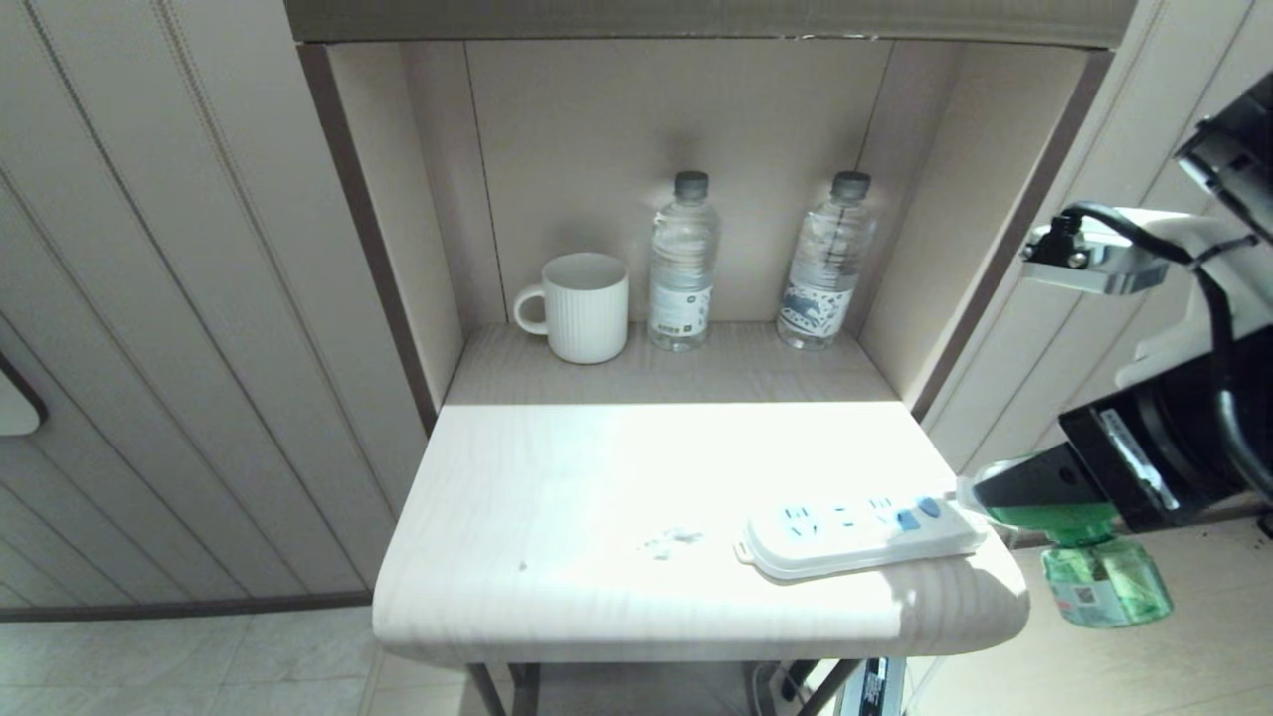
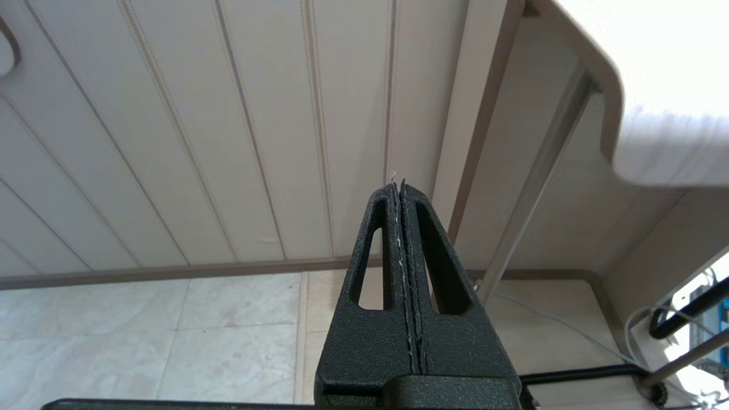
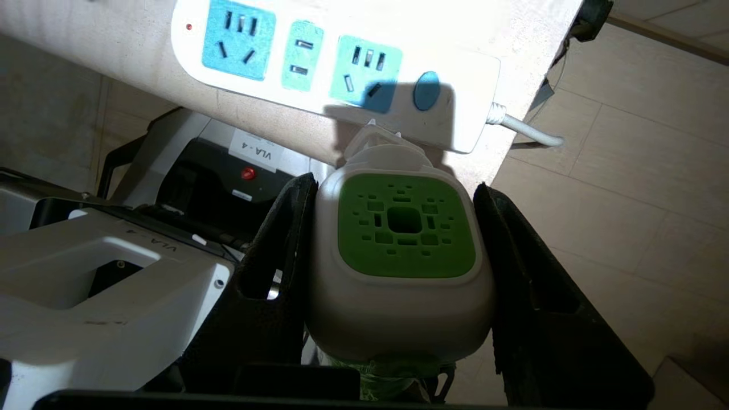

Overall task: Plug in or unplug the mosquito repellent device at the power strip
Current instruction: Insert the plug into the socket

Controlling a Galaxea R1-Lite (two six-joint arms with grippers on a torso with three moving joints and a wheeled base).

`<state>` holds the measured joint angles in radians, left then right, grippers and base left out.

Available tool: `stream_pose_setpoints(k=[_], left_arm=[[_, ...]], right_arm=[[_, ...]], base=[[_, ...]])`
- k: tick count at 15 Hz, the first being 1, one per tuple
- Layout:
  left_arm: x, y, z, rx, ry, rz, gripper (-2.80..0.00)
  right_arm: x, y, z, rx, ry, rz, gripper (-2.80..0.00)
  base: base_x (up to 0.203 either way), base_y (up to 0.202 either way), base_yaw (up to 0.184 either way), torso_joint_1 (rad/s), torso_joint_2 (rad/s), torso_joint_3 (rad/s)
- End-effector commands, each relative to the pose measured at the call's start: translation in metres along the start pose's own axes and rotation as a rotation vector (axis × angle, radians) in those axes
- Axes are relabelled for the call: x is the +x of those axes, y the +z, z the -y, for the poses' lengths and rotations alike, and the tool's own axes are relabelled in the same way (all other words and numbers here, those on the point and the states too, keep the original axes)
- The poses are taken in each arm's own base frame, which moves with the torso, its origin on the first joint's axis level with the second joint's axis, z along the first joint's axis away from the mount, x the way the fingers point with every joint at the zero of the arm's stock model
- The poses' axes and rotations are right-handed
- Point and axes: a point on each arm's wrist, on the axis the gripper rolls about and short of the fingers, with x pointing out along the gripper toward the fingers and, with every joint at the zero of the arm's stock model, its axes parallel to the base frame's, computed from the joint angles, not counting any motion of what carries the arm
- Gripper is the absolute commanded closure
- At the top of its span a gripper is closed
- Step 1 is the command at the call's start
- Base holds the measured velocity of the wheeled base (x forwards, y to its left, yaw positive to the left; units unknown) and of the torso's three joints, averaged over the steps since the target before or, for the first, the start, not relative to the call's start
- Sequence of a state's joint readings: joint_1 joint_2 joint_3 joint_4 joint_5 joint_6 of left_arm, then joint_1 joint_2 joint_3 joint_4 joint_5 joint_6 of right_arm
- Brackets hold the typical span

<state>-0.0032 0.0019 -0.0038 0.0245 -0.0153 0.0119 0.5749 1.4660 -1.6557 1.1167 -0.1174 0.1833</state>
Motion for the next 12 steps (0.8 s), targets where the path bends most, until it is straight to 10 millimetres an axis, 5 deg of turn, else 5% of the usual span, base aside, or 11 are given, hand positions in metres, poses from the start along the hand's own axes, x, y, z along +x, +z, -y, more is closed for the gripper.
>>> stream_pose_setpoints(k=[1, 12], left_arm=[[0.000, 0.000, 0.000, 0.000, -0.001, 0.001, 0.00], [0.000, 0.000, 0.000, 0.000, 0.000, 0.000, 0.00]], right_arm=[[0.000, 0.000, -0.001, -0.004, 0.004, -0.004, 0.00], [0.022, 0.010, -0.006, 0.007, 0.003, -0.062, 0.00]], base=[[0.000, 0.000, 0.000, 0.144, -0.35, -0.211], [0.000, 0.000, 0.000, 0.212, -0.49, -0.276]])
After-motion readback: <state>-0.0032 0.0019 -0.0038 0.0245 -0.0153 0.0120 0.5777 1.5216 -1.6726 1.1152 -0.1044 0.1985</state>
